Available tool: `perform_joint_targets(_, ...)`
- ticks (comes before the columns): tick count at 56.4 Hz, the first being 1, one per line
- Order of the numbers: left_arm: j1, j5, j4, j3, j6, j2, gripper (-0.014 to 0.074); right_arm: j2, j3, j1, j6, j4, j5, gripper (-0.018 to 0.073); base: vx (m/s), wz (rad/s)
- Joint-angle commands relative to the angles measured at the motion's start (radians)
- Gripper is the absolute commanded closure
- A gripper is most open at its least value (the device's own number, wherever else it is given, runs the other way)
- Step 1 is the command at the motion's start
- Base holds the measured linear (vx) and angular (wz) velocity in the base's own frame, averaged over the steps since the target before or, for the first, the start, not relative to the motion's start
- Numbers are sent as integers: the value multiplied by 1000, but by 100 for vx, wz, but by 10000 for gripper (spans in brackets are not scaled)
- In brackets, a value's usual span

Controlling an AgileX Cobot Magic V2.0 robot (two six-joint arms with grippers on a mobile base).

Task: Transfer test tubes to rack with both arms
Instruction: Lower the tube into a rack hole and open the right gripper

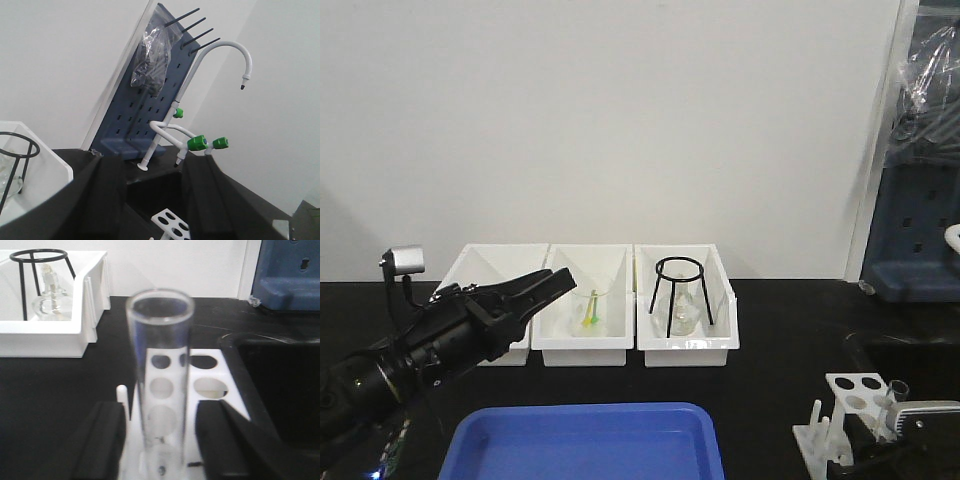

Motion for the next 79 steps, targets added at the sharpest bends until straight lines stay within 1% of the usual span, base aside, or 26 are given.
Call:
perform_joint_targets(1, 3, -65, -49, -31, -8, -45, 179, -32, -14, -2, 0, 6, -15, 25, 0, 0)
perform_joint_targets(4, 3, -65, -49, -31, -8, -45, 179, -39, -14, -2, 0, 6, -17, 3, 0, 0)
perform_joint_targets(9, 3, -65, -49, -31, -8, -45, 179, -83, -14, -2, 1, 6, -7, 2, 0, 0)
perform_joint_targets(14, 3, -64, -52, -31, -7, -45, 179, -192, -18, -2, 1, -2, 57, 10, 0, 0)
perform_joint_targets(19, 3, -57, -62, -31, 6, -45, 179, -333, -52, -5, -16, 0, 231, 16, 0, 0)
perform_joint_targets(23, 3, -54, -72, -31, 21, -45, 179, -465, -112, -6, -57, 0, 431, 16, 0, 0)
perform_joint_targets(27, 3, -54, -84, -31, 38, -46, 179, -578, -172, -6, -83, 6, 585, 16, 0, 0)
perform_joint_targets(30, 3, -53, -90, -31, 61, -51, 179, -661, -207, -6, -78, 6, 676, 16, 0, 0)
perform_joint_targets(34, 3, -26, -91, -31, 92, -83, 178, -756, -238, -6, -77, 12, 746, 16, 0, 0)
perform_joint_targets(39, 3, 41, -91, -31, 176, -164, 178, -865, -243, -6, -79, 6, 786, 16, 0, 0)
perform_joint_targets(43, 3, 142, -90, -31, 254, -260, 178, -938, -243, -6, -79, 6, 846, 16, 0, 0)
perform_joint_targets(47, 3, 272, -88, -31, 290, -358, 178, -985, -242, -6, -79, 6, 911, 16, 0, 0)
perform_joint_targets(53, 3, 490, -74, -29, 297, -510, 178, -1036, -237, -6, -78, 6, 995, 16, 0, 0)
perform_joint_targets(58, 3, 602, -75, -6, 296, -634, 178, -1067, -237, -6, -78, 6, 1059, 16, 0, 0)
perform_joint_targets(63, 3, 705, -75, 53, 297, -753, 178, -1079, -237, -6, -78, 6, 1086, 16, 0, 0)
perform_joint_targets(72, 3, 820, -75, 196, 295, -921, 179, -1080, -237, -6, -78, 6, 1093, 16, 0, 0)
perform_joint_targets(79, 3, 856, -75, 278, 295, -1007, 179, -1080, -237, -6, -78, 6, 1093, 16, 0, 0)
